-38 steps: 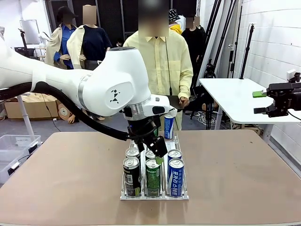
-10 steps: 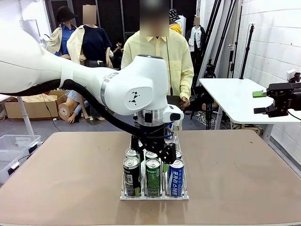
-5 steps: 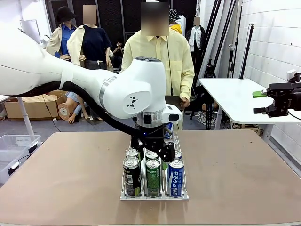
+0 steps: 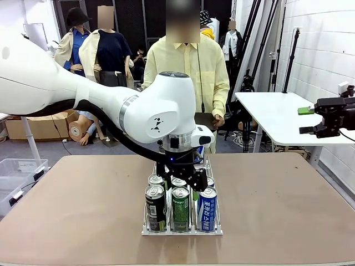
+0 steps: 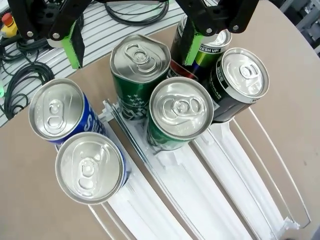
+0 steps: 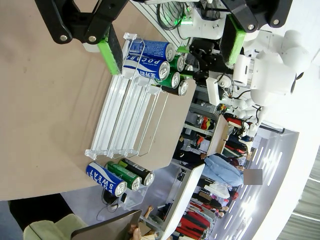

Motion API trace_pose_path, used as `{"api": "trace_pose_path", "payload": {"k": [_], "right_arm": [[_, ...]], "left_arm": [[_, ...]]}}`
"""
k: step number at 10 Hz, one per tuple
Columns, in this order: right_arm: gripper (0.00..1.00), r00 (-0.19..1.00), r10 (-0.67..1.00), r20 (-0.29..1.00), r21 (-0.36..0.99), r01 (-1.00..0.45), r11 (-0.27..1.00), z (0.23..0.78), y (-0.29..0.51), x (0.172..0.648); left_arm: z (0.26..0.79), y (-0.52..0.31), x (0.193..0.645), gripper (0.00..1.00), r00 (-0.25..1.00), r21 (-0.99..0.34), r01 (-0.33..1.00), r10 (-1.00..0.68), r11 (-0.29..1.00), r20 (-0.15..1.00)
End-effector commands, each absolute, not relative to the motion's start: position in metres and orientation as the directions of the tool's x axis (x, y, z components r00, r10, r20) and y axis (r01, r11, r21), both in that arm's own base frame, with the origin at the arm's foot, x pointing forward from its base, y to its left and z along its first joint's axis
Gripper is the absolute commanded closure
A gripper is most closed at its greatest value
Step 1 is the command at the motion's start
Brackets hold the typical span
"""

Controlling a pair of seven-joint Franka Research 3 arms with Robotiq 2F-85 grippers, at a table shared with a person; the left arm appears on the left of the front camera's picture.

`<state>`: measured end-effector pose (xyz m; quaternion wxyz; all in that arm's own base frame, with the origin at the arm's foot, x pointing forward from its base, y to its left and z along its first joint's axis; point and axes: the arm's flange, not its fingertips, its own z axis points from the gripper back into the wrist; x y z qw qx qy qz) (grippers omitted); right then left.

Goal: Retrieve and hand over the desired beverage to the person.
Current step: Pick up a can of the same type that the person held from the Automatic Can Dispenser.

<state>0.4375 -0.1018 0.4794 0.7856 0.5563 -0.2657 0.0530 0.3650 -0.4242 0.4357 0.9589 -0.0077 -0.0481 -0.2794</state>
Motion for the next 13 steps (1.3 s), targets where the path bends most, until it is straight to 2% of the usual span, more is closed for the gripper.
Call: {"api": "trace_pose_path", "payload": {"k": [1,13], "right_arm": [[0.0,0.855,-0.211,0.473,0.85,-0.38,0.365,0.481,-0.102,0.438],[0.0,0.855,-0.211,0.473,0.85,-0.38,0.365,0.481,-0.102,0.438]], "left_arm": [[0.431,-0.428,0.37,0.0,0.845,0.055,0.513,-0.516,0.856,0.139],[0.412,-0.438,0.376,0.0,0.86,0.062,0.503,-0.507,0.862,0.067]]}}
